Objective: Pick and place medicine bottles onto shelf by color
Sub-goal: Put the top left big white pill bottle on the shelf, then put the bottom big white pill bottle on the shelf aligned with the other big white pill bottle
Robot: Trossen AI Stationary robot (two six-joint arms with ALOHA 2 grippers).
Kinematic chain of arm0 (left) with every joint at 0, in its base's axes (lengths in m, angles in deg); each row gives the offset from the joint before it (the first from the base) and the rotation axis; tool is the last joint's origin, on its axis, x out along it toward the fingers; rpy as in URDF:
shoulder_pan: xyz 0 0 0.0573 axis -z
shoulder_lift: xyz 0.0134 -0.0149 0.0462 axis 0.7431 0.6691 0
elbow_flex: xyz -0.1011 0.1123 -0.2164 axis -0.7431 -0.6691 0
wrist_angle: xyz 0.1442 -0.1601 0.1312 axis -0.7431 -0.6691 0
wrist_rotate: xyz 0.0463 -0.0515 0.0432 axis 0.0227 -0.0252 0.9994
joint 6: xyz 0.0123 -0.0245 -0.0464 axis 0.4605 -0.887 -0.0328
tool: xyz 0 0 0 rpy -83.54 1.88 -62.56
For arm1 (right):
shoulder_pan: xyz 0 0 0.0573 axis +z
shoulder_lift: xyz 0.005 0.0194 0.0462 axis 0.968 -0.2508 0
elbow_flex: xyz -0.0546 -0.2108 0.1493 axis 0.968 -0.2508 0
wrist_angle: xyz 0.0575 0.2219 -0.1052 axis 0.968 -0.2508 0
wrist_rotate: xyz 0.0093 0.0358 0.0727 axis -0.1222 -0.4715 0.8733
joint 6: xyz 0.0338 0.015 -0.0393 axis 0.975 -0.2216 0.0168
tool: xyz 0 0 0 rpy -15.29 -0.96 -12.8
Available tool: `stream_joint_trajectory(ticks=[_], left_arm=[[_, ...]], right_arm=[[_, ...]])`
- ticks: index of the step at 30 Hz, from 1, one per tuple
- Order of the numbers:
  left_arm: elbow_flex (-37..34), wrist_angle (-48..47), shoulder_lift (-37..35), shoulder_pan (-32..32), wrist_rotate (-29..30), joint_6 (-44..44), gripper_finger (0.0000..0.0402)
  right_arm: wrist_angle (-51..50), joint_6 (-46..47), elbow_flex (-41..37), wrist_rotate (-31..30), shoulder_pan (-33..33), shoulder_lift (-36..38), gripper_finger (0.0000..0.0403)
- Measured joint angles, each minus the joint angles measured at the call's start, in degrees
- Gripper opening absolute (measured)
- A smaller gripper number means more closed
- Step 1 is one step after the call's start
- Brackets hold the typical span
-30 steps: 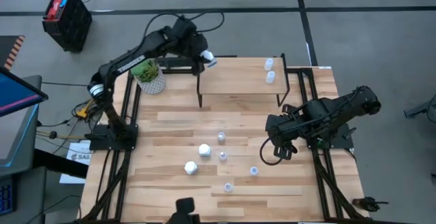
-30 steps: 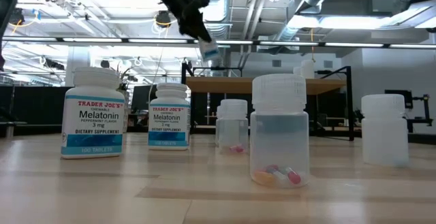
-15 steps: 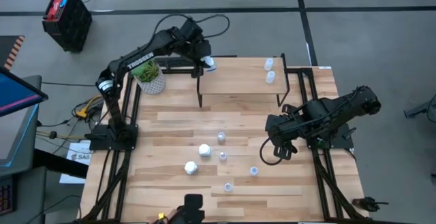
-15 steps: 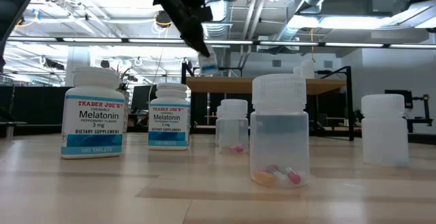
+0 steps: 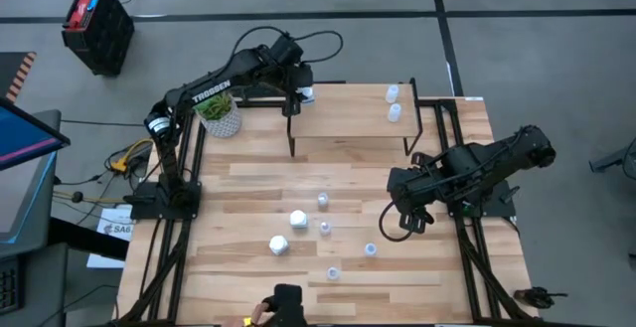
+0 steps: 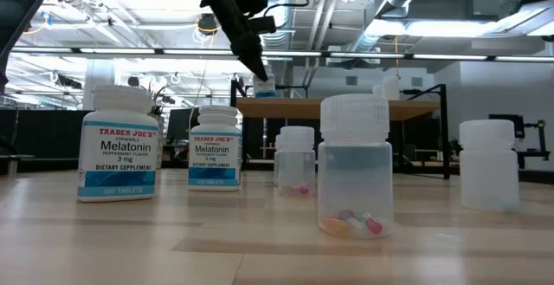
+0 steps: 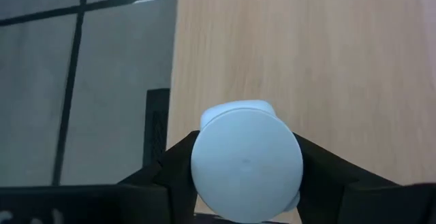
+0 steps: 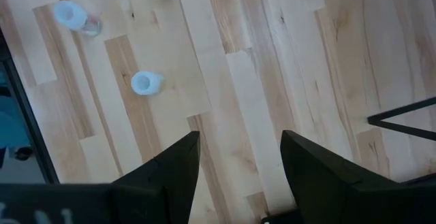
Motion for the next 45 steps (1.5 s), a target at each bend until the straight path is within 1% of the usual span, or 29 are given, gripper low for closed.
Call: stream_joint_trajectory(ticks=[8,13,18,23,27,34,38,40,43,45], left_arm=[[0.0,0.06,0.02,0.36,0.19,-1.13,0.0198],[0.0,-0.01,0.0,0.38,2.59,-2.07,0.021],[0.0,-0.22,0.0,0.6,2.93,-1.65,0.0221],[0.0,0.04,0.0,0.72,3.14,1.63,0.0222],[0.02,2.15,0.0,1.27,3.16,1.9,0.0222],[3.88,1.37,-0.11,2.81,3.14,1.88,0.0222],[8.26,-1.21,-0.09,4.94,3.14,0.05,0.0222],[10.44,-5.37,-0.11,6.58,3.18,-2.07,0.0222],[13.39,-11.66,-0.11,9.26,4.48,-7.89,0.0222],[15.42,-15.89,-0.11,10.98,4.17,-10.74,0.0222]], right_arm=[[0.0,0.0,0.0,0.02,0.0,-0.02,0.0226],[0.02,0.0,0.0,0.04,0.01,-0.01,0.0226],[0.0,0.0,0.0,0.1,0.0,-0.01,0.0226],[0.01,0.0,0.0,0.17,0.0,-0.02,0.0226],[0.02,0.0,0.0,0.2,0.0,-0.02,0.0226],[0.0,0.0,0.0,0.24,0.0,0.0,0.0226],[0.02,0.0,0.0,0.24,0.02,-0.01,0.0226],[0.02,0.02,0.0,0.26,0.0,-0.01,0.0226],[0.0,0.02,0.0,0.35,0.0,0.0,0.0226],[-0.08,0.01,0.0,0.42,0.02,-0.01,0.0226]])
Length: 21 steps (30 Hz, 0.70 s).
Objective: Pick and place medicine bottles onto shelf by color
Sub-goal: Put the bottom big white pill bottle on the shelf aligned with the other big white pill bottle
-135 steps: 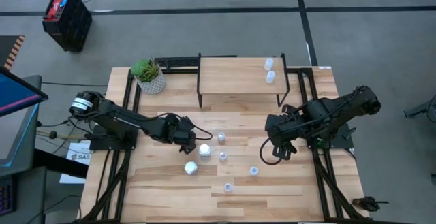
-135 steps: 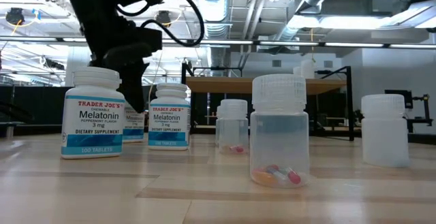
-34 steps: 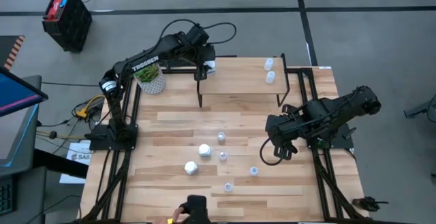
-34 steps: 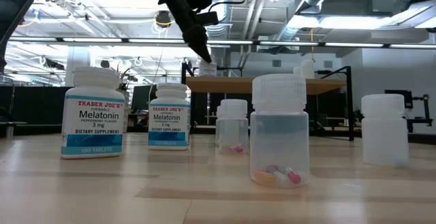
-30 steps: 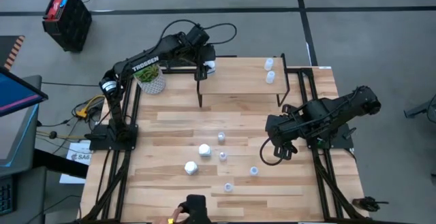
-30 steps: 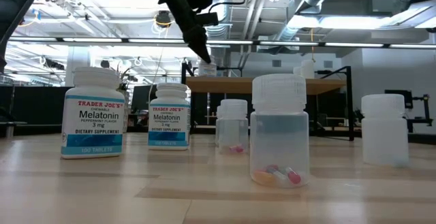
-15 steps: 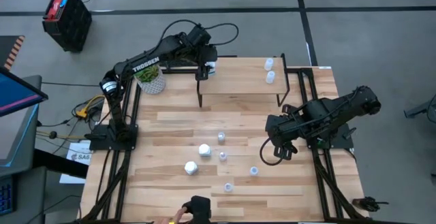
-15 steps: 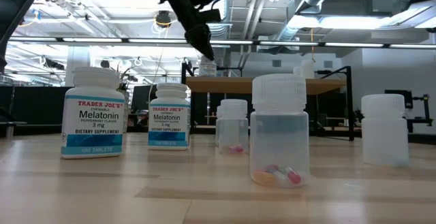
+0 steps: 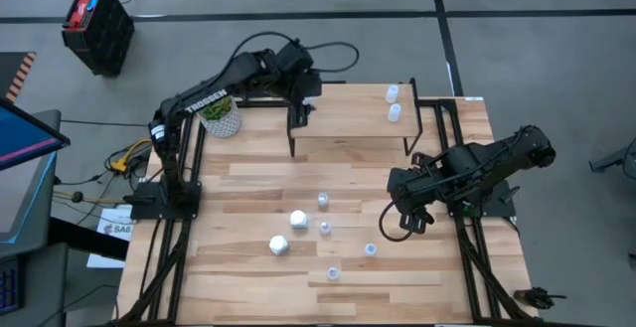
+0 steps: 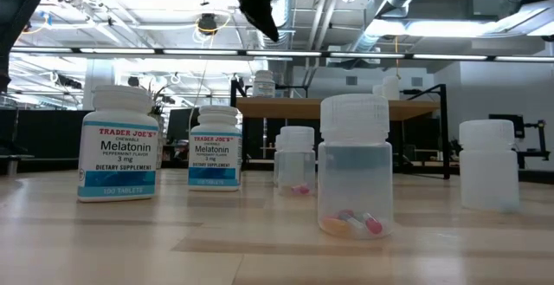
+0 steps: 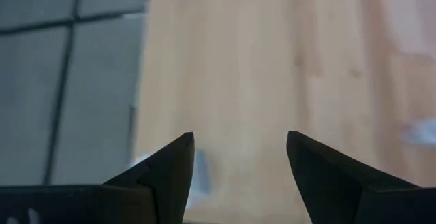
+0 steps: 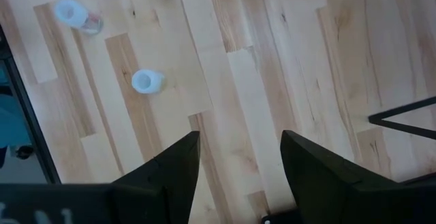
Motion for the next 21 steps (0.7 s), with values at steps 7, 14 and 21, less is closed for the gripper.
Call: stream_joint_trajectory(ticks=[7,14,21], left_arm=[[3.75,-18.66,0.0,6.36,-2.59,-4.35,0.0222],[-0.62,-23.05,-1.6,11.35,-4.08,-12.84,0.0222],[-11.64,-22.94,-10.12,15.2,-4.03,-20.82,0.0222]], right_arm=[[-0.19,-0.01,0.0,0.0,0.05,0.0,0.0226],[-0.6,-1.5,0.0,-0.02,0.09,0.0,0.0226],[-0.61,-1.61,0.02,-0.22,2.08,0.53,0.0226]])
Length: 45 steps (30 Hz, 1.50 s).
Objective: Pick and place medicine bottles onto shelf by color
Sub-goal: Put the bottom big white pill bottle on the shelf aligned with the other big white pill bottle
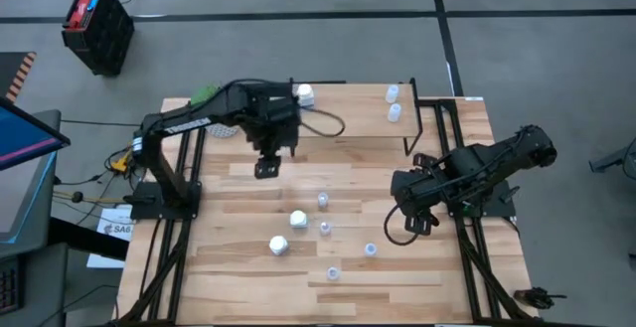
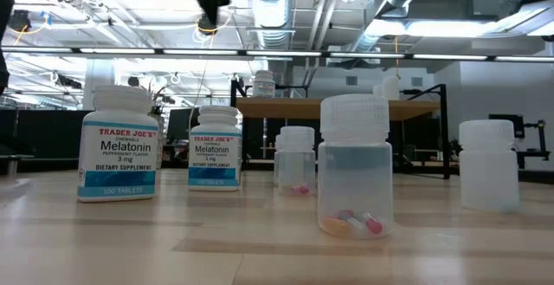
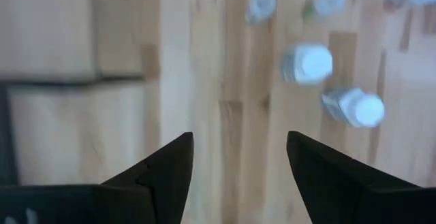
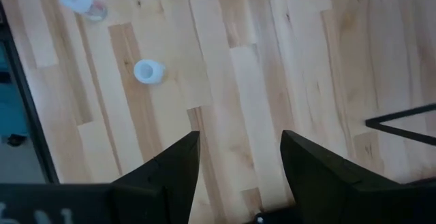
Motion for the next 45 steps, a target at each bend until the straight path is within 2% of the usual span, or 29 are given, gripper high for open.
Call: stream_joint_trajectory(ticks=[4,7,12,17,23,28,36,41,45], left_arm=[[-8.83,2.3,-6.19,4.49,1.75,-6.16,0.0222],[-16.59,8.78,-10.2,8.4,4.31,-10.2,0.0222],[-28.41,19.81,-15.88,15.15,4.2,-14.6,0.0222],[-36.55,28.71,-18.03,21.69,4.87,-20.68,0.0222],[-44.02,38.98,-17.96,29.18,11.67,-30.21,0.0222],[-45.89,45.31,-17.93,34.01,19.48,-39.72,0.0222],[-45.94,50.16,-17.18,39.73,28.51,-45.13,0.0225],[-45.85,52.18,-15.25,40.94,28.66,-45.09,0.024],[-45.9,52.08,-12.73,40.9,26.01,-46.82,0.0263]], right_arm=[[0.28,0.1,0.0,-1.74,2.43,-0.01,0.0226],[0.96,0.1,0.0,-2.81,3.86,-0.01,0.0226],[1.0,0.12,-0.02,-3.06,4.74,-0.01,0.0226],[0.96,0.12,-0.02,-3.06,4.7,-0.01,0.0226],[0.78,0.08,-0.02,-4.5,4.7,-0.01,0.0226],[0.62,-0.05,-0.02,-4.54,4.57,-0.01,0.0226],[0.65,0.1,-0.02,-4.54,4.57,-0.01,0.0226],[0.88,0.44,-0.02,-5.32,4.57,-0.03,0.0226],[0.85,0.58,-0.05,-5.56,4.57,-0.03,0.0226]])
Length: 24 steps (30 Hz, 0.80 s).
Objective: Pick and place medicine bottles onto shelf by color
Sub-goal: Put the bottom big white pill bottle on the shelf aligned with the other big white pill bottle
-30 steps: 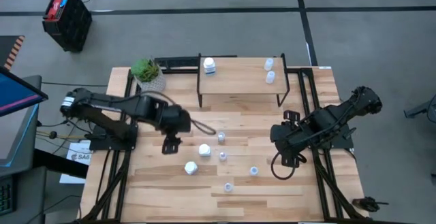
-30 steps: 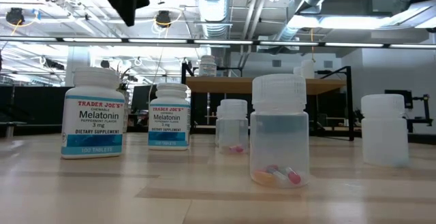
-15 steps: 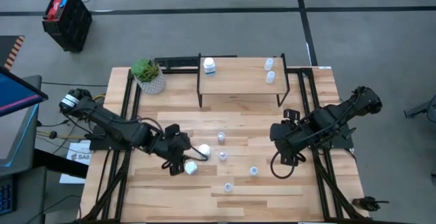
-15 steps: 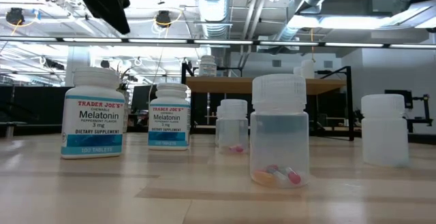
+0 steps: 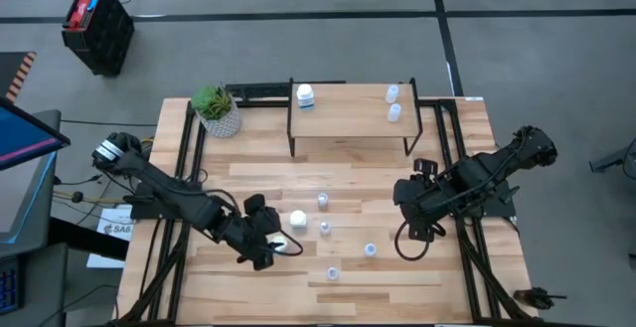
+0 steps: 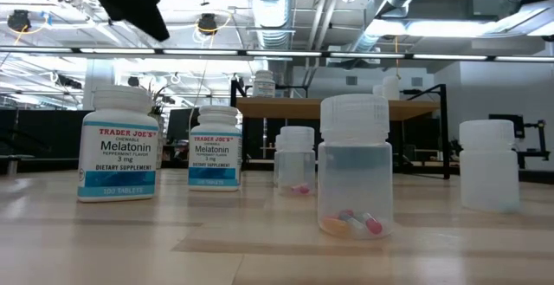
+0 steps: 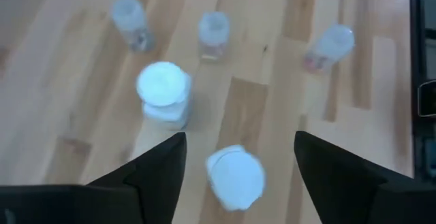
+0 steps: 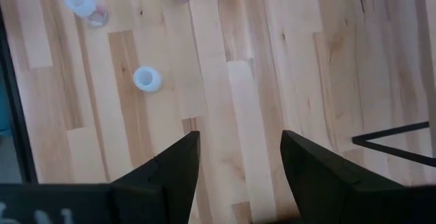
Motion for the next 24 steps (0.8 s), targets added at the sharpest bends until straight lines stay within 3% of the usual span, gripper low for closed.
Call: stream_joint_trajectory(ticks=[9,24], left_arm=[[-0.02,-1.42,5.94,0.68,-3.9,-3.36,0.029],[0.07,-1.58,10.55,1.48,-0.8,-3.55,0.0288]], right_arm=[[-0.09,0.09,-0.01,-0.4,0.04,0.0,0.0226],[1.06,0.07,0.01,-0.4,0.04,0.0,0.0226]])
